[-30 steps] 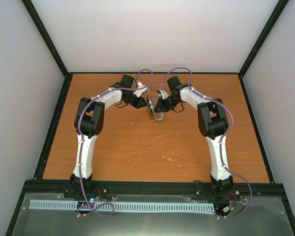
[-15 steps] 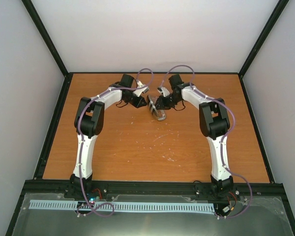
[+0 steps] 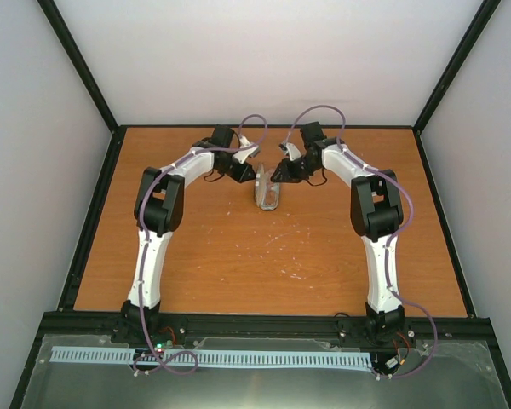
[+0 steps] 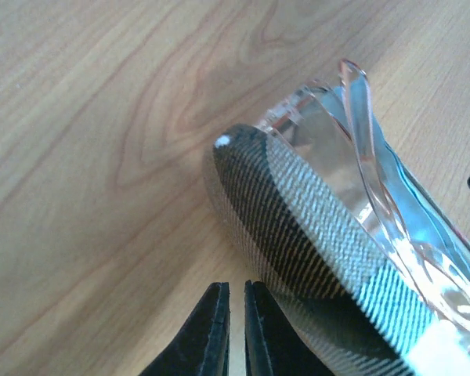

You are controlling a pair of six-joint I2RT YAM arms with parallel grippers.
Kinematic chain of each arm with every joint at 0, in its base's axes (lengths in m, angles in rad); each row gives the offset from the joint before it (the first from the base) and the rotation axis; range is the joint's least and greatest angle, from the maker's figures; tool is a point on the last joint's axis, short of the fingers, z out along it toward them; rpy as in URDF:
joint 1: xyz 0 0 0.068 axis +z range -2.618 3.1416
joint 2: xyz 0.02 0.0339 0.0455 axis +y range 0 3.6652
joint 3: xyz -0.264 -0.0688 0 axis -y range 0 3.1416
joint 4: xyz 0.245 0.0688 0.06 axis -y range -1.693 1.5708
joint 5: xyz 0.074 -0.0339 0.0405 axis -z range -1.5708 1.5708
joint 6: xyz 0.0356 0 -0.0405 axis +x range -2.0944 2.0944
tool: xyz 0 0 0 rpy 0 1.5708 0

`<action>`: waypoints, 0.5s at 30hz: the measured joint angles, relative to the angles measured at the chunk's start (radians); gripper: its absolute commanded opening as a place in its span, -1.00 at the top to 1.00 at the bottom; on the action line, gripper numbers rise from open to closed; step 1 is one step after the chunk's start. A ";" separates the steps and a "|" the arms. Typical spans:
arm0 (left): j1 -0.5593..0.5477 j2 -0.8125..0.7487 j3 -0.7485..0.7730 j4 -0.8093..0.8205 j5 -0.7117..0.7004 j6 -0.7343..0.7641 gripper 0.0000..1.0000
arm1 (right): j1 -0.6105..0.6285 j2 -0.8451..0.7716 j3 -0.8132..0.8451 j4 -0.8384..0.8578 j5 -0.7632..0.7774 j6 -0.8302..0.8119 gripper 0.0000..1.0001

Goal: Organize the sunglasses
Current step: Adjust the sunglasses in the sunglasses case.

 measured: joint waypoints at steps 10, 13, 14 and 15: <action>0.000 0.031 0.074 -0.027 0.000 0.000 0.80 | 0.001 0.037 0.043 -0.029 -0.007 0.003 0.50; 0.000 0.031 0.074 -0.028 0.001 0.000 0.80 | 0.002 0.049 0.043 -0.045 -0.007 0.009 0.49; 0.000 0.031 0.074 -0.029 0.001 0.000 0.80 | 0.003 0.054 0.043 -0.050 -0.007 0.011 0.49; 0.000 0.031 0.074 -0.029 0.002 0.000 0.80 | 0.004 0.059 0.043 -0.052 -0.006 0.014 0.49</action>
